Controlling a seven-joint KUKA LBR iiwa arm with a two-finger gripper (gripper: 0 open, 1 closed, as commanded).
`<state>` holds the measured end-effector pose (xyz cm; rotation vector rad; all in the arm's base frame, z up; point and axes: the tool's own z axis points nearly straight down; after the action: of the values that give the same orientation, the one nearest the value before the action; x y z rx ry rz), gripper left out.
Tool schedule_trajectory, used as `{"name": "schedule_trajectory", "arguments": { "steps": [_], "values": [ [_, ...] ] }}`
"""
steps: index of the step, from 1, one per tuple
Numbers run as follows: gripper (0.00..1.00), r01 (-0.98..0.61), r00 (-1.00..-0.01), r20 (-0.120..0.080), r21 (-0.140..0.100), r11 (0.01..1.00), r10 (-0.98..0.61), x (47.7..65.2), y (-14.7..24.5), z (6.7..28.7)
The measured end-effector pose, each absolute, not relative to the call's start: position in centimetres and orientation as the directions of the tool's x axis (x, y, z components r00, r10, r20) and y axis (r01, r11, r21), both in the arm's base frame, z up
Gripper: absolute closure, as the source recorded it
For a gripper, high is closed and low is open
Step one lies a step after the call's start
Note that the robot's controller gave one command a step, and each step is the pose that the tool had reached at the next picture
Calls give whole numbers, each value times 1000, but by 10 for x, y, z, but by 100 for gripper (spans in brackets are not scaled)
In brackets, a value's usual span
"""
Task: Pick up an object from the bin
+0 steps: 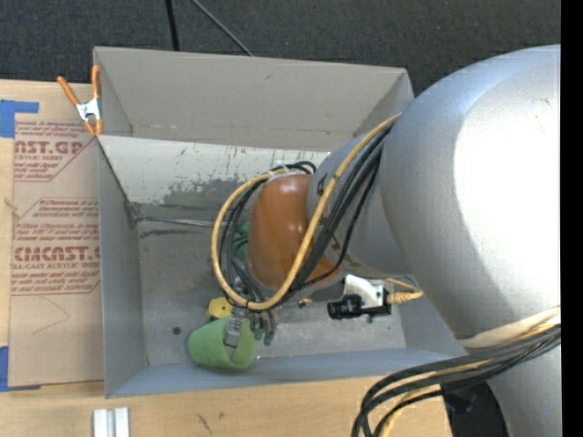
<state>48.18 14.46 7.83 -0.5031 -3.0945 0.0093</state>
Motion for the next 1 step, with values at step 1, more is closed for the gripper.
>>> {"name": "schedule_trajectory", "arguments": {
  "steps": [1],
  "values": [
    [100,314,-949,-5,2,949,314,485,148,83]
  ]
}}
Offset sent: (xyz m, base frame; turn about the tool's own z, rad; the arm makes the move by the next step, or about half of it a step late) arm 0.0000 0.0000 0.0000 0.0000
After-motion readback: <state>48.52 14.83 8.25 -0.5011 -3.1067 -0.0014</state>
